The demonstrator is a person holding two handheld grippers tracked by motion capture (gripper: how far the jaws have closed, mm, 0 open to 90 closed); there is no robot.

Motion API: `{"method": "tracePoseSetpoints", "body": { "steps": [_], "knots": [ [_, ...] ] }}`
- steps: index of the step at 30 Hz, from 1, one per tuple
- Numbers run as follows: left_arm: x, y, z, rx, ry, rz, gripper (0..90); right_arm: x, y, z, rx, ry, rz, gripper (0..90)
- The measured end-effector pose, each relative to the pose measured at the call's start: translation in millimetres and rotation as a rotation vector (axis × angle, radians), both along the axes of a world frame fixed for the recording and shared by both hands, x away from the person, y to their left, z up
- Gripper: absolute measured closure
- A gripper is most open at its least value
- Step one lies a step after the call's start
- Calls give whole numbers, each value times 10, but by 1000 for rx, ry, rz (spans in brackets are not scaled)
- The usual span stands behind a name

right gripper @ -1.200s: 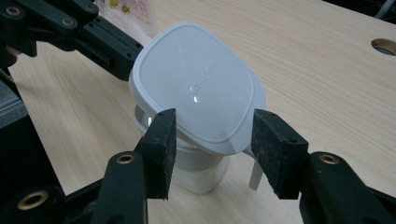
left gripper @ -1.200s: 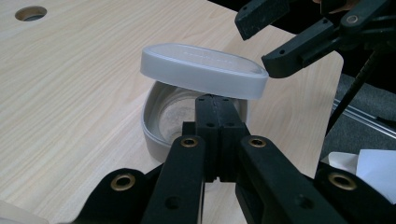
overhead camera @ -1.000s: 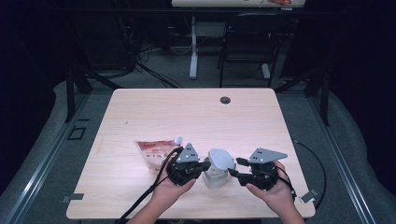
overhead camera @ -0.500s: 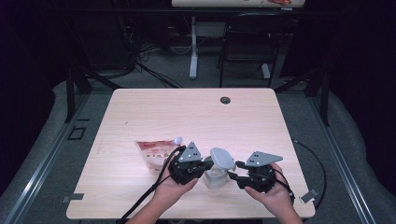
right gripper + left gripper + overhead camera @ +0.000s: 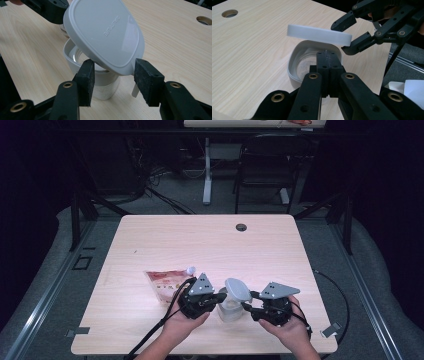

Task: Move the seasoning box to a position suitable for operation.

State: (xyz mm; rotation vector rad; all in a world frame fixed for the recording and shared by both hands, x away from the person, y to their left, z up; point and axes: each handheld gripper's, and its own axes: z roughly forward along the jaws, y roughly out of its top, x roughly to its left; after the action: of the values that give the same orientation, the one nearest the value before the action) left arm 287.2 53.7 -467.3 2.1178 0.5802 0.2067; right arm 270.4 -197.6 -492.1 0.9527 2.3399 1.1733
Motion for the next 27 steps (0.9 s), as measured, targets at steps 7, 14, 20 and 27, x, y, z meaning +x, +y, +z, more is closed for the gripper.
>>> {"method": "tracePoseSetpoints", "body": {
  "steps": [7, 14, 20, 27],
  "knots": [
    [-13, 102, -27, -9, 12, 7, 900, -4, -4, 10, -1, -1, 3, 521],
    [-55, 249, -73, -2, 4, 22, 900, -18, -25, 30, 14, -3, -1, 570],
    [-114, 495, -142, 1, 6, 54, 895, -33, -35, 36, 20, -14, -5, 603],
    [-200, 765, -263, 18, 8, 88, 884, -28, -114, 41, 39, -4, -30, 670]
  ]
}}
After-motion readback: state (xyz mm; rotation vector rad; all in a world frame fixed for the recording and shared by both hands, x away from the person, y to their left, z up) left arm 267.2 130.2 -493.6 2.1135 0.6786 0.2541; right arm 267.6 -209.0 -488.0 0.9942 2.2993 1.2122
